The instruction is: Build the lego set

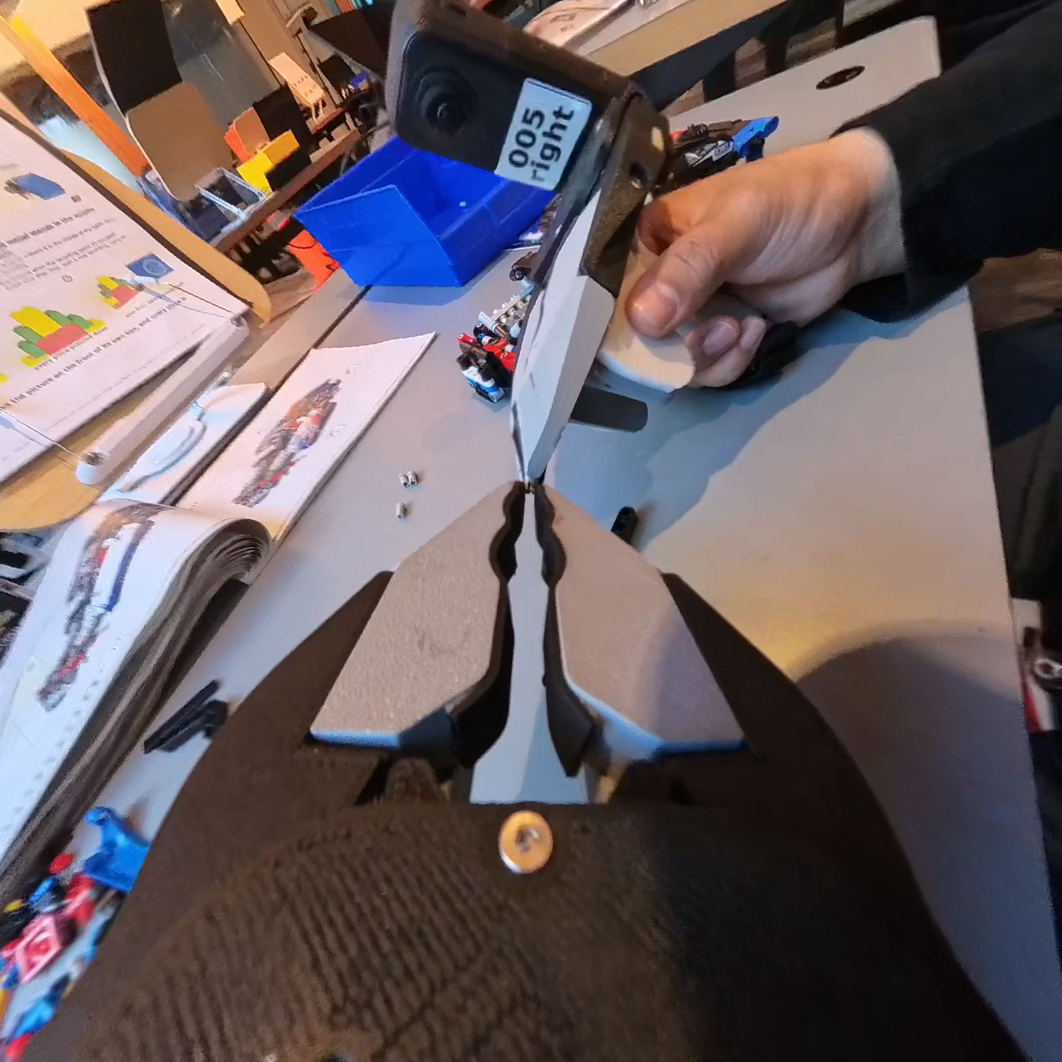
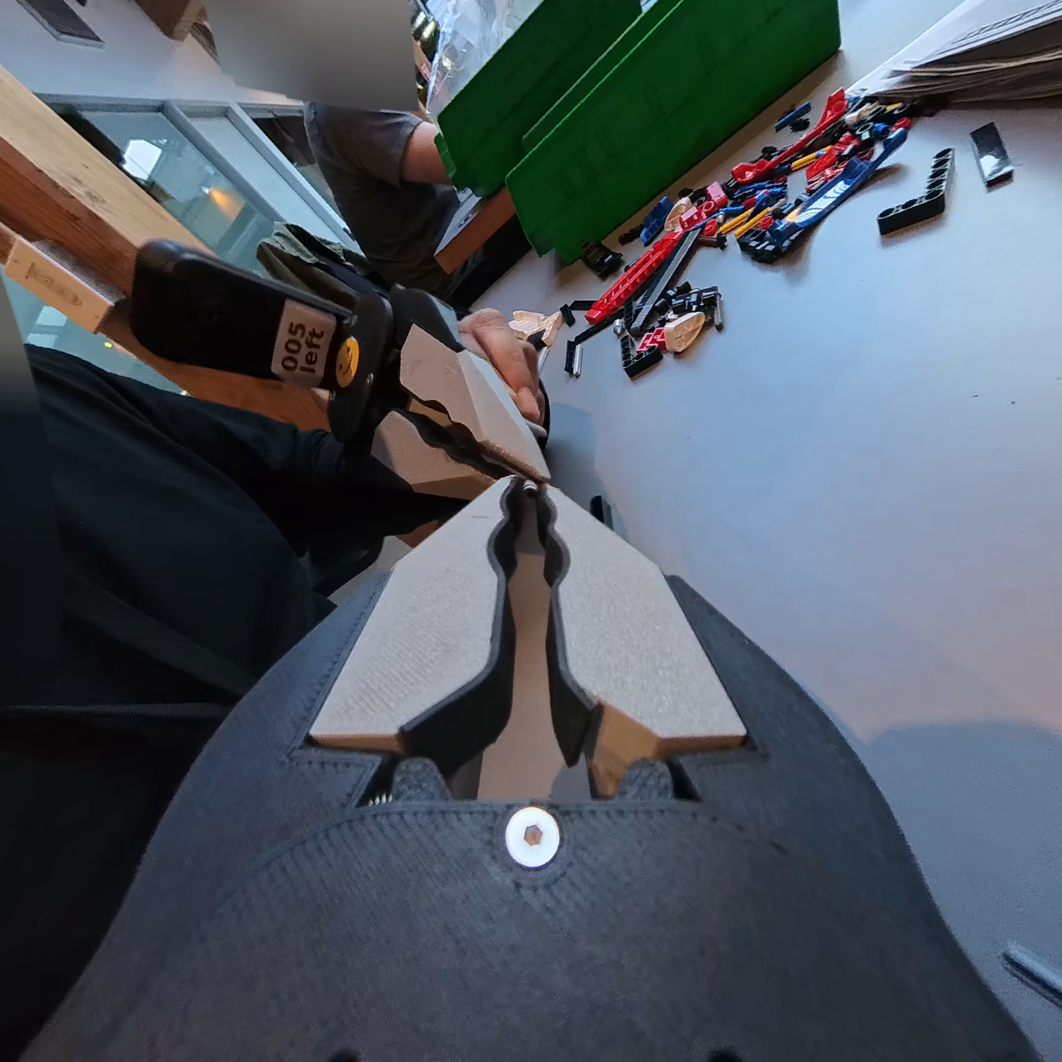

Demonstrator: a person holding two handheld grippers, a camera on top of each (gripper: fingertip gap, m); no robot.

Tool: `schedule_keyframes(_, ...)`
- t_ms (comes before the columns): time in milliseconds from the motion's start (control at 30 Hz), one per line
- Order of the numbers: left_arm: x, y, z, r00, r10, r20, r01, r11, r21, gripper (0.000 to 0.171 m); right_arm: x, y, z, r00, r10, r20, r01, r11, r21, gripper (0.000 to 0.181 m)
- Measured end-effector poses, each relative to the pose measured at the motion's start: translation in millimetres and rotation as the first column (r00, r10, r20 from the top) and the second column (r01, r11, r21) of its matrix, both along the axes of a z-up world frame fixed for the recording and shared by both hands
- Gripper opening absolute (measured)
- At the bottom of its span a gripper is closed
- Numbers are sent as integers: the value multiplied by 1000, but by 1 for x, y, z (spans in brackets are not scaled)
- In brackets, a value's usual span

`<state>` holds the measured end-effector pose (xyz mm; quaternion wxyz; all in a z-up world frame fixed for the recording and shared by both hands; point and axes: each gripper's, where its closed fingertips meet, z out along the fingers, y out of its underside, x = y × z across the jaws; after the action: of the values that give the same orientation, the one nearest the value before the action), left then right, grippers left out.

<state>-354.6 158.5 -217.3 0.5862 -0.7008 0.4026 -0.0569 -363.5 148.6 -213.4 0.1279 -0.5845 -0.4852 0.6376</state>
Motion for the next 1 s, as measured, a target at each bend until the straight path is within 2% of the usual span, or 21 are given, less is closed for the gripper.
schedule_keyframes(133, 3, 1, 0, 1000, -16, 21, 17, 1000, -18, 1, 3, 2, -1, 1000, -1, 20, 0, 999, 54, 2)
schedule_keyframes(267, -1, -1, -7, 999, -19, -28, 18, 999, -39, 17, 13, 8, -10, 993, -38, 110, 14, 977, 212, 2)
schedule_keyframes(533, -2, -6, -32, 994, -107, -10, 99, 949, -299, 24, 36, 11, -32, 949, -66, 309, -101, 863, 495, 3)
schedule_keyframes(800, 5, -7, -54, 981, -177, -84, 126, 899, -420, 24, 36, 3, -45, 923, -43, 383, -236, 723, 649, 2)
schedule_keyframes(867, 6, -8, -60, 975, -196, -106, 130, 886, -445, 18, 38, 3, -46, 922, -31, 385, -259, 691, 674, 3)
schedule_keyframes(933, 8, -9, -63, 969, -219, -114, 144, 877, -459, 5, 40, 5, -47, 925, -27, 379, -272, 651, 709, 2)
schedule_keyframes(1000, 10, -8, -63, 968, -227, -107, 154, 872, -465, 4, 41, 8, -49, 927, -24, 375, -278, 628, 727, 2)
